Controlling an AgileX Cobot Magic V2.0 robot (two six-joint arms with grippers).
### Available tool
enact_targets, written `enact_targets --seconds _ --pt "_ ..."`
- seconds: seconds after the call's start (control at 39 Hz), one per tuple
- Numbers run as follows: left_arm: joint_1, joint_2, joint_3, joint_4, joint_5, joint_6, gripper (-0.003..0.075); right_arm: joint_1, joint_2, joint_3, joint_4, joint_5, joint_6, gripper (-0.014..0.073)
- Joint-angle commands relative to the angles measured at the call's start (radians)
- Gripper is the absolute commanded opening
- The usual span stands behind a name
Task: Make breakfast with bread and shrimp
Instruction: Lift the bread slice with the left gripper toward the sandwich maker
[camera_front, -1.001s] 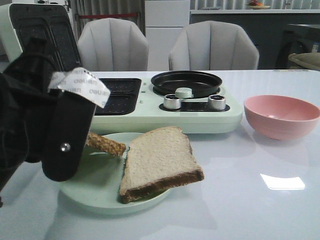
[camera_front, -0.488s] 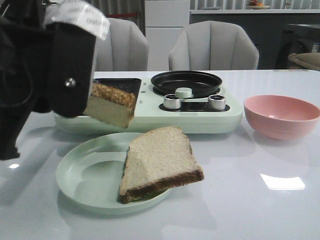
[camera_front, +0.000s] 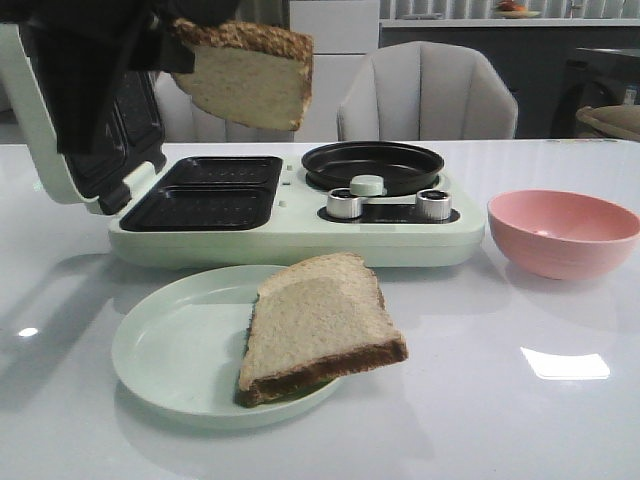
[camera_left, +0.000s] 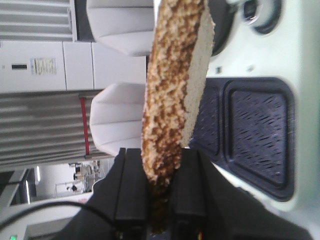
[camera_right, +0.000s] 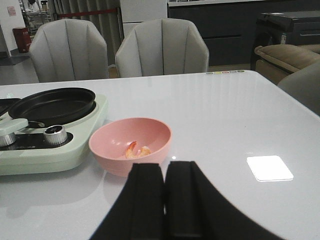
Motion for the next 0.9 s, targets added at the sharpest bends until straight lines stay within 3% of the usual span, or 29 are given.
enact_targets --seconds 0.0,0.26,0.56,0.87 --pt "0.081 -0.031 -0.08 0.06 -0.042 0.004 0.0118 -0.004 -0.008 -0.022 -0.008 -0.085 -0.002 0.0152" --pt "0.257 0.081 -0.243 0.06 -0.188 0.006 0.0117 -0.004 -0.008 -0.022 -0.008 -0.085 -0.002 0.0152" --pt "0.361 0.32 -0.481 0.06 -0.266 0.006 0.0117 -0.004 -0.008 -0.022 -0.008 -0.085 -0.002 0.0152" --pt "0.435 0.455 -0.578 0.06 -0.356 0.004 0.0116 -0.004 -0.008 -0.022 -0.008 -0.085 -0.002 0.0152"
